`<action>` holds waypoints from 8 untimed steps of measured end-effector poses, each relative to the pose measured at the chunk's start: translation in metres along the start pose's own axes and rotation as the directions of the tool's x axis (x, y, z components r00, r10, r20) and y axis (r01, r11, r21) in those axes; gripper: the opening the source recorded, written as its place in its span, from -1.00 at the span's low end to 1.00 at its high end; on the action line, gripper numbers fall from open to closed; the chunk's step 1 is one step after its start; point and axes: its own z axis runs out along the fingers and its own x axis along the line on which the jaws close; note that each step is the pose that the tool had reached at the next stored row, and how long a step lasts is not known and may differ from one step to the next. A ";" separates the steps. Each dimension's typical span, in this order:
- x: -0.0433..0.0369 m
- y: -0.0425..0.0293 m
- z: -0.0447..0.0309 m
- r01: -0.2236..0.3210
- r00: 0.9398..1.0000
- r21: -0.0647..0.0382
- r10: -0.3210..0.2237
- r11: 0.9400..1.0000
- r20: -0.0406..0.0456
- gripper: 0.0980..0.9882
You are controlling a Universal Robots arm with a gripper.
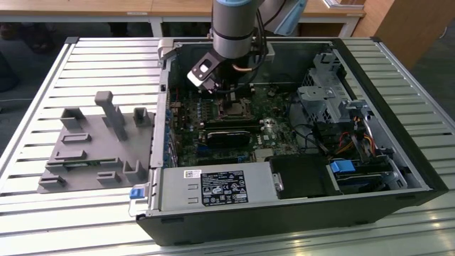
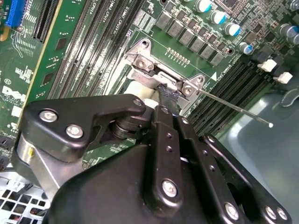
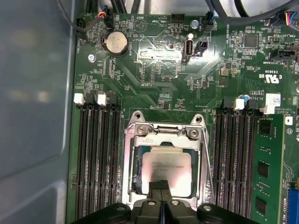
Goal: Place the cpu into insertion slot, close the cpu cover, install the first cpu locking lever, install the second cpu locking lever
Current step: 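Close the cpu cover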
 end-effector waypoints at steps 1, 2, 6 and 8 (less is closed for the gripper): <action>0.0000 0.0000 0.0006 0.000 1.000 0.000 0.000 1.000 0.001 -0.98; -0.0001 0.0000 0.0012 0.000 1.000 0.000 0.000 1.000 0.002 -0.98; -0.0003 -0.0001 0.0031 0.000 1.000 0.001 0.000 1.000 0.004 -0.98; -0.0002 -0.0001 0.0036 0.000 1.000 0.000 0.000 1.000 0.005 -0.98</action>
